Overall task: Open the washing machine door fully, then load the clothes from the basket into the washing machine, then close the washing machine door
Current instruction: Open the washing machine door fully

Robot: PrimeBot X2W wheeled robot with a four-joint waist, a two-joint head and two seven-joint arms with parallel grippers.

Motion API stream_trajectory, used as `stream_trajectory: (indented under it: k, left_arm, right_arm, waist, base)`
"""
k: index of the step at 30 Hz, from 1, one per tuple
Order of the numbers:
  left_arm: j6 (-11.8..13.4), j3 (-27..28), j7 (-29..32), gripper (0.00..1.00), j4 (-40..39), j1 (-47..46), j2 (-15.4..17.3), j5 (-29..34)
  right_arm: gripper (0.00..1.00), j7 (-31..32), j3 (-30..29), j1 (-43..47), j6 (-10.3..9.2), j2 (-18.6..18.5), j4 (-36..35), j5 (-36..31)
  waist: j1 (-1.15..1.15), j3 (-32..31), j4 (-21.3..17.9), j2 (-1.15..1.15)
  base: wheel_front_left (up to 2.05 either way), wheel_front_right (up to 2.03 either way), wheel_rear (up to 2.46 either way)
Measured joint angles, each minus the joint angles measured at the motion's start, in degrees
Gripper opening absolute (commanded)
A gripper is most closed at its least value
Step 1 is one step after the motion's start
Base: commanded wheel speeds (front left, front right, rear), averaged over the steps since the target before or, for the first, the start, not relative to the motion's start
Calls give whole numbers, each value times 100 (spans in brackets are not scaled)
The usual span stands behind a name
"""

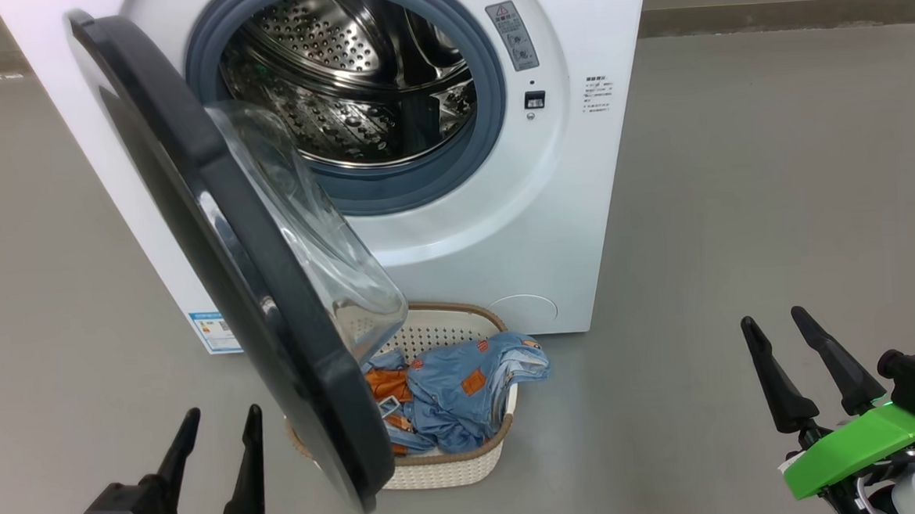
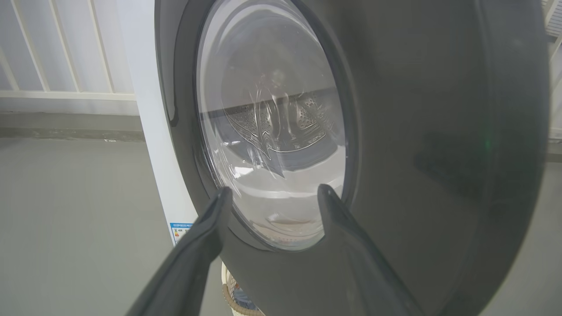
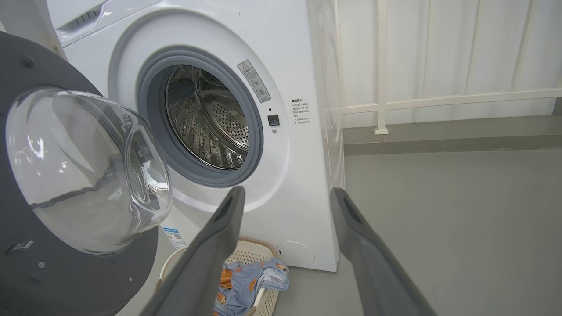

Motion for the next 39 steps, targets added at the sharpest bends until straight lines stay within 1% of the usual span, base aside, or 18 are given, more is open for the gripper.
stream_trajectory:
  k: [7, 22, 24, 25, 26, 27, 33, 37, 39]
  left_arm:
    - [0, -13, 0, 100, 1, 0, 13, -24]
    - [2, -62, -1, 100, 7, -1, 23, -47]
    - [7, -69, -1, 75, 8, -1, 26, -52]
    - [7, -71, -1, 50, 8, -1, 30, -52]
    - [8, -74, -1, 36, 8, -1, 33, -52]
    - [8, -75, -1, 0, 8, -1, 37, -52]
    - [49, -77, -1, 0, -71, -1, 41, -52]
    - [57, -60, -11, 0, -361, -6, 37, -49]
    - [100, -15, -19, 0, -606, -10, 5, -48]
  right_arm:
    - [100, 0, -4, 0, 0, 59, -8, -76]
    - [100, -5, 1, 0, 0, 60, -1, -75]
    - [100, -5, 2, 0, 0, 60, 3, -75]
    - [100, -5, 3, 0, 0, 60, 4, -75]
    - [100, -5, 4, 0, 0, 60, 8, -75]
    - [100, -5, 4, 0, 0, 60, 11, -75]
    - [100, -5, 4, 1, 0, 75, 12, -75]
    - [100, -5, 4, 3, 0, 77, 21, -75]
    - [100, -5, 4, 9, 0, 80, 24, -75]
  waist:
    - [0, 5, -12, 0]
    - [0, -19, 3, 0]
    - [0, -20, 5, 0]
    - [0, -21, 5, 0]
    - [0, -22, 6, 0]
    - [0, -23, 7, 0]
    - [0, -34, 16, 0]
    - [0, -49, 34, 0]
    - [0, -54, 46, 0]
  base:
    - [0, 0, 0]
    - [0, 0, 0]
    - [0, 0, 0]
    - [0, 0, 0]
    - [0, 0, 0]
    - [0, 0, 0]
    - [0, 0, 0]
    - [0, 0, 0]
    - [0, 0, 0]
